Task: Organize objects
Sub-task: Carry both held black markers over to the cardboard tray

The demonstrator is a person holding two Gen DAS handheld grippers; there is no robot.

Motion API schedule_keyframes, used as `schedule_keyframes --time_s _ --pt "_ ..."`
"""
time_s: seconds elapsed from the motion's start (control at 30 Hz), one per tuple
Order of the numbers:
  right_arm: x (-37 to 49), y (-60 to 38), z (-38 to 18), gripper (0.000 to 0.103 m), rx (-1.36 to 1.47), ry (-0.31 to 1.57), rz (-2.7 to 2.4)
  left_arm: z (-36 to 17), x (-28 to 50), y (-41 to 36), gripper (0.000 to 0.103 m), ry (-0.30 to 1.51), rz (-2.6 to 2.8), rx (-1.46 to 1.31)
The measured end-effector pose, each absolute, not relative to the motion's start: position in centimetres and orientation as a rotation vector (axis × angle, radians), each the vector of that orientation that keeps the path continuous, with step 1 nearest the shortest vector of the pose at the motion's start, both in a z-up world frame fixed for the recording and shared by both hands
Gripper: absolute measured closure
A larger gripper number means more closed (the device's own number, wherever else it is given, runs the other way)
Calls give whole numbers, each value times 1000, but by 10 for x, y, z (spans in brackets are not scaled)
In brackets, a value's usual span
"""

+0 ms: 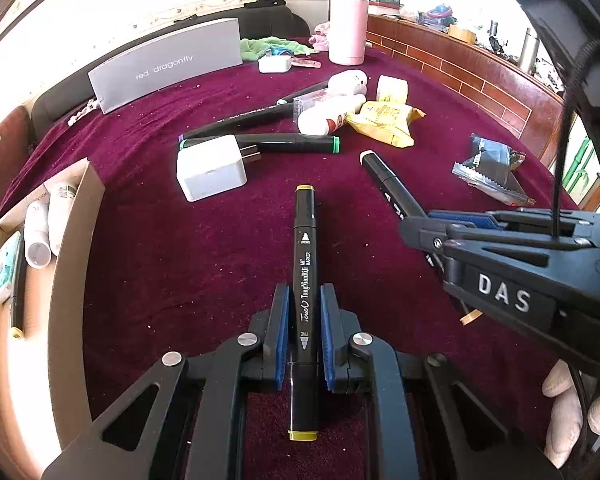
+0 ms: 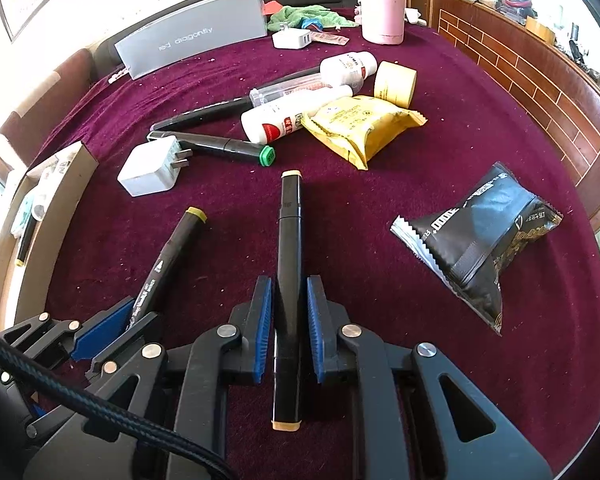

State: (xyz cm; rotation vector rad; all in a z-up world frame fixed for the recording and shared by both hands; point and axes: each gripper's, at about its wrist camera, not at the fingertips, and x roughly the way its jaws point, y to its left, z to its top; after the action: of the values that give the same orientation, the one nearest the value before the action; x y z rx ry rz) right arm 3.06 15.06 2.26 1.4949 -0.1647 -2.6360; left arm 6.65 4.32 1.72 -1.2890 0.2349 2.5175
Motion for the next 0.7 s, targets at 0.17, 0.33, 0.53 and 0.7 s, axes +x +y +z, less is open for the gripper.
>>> schedule_keyframes --time_s 0.17,0.33,0.53,0.7 --pt "38 151 24 88 1475 -215 -2606 19 65 32 92 159 2532 -1285" --pt "46 151 30 89 1422 -228 -2598 25 70 24 92 142 2566 -1252" --pt "54 148 41 89 1364 -251 -2590 31 81 19 91 153 2589 -1218" --pt "59 144 47 89 1334 -248 -2586 33 87 11 91 125 2600 -1211"
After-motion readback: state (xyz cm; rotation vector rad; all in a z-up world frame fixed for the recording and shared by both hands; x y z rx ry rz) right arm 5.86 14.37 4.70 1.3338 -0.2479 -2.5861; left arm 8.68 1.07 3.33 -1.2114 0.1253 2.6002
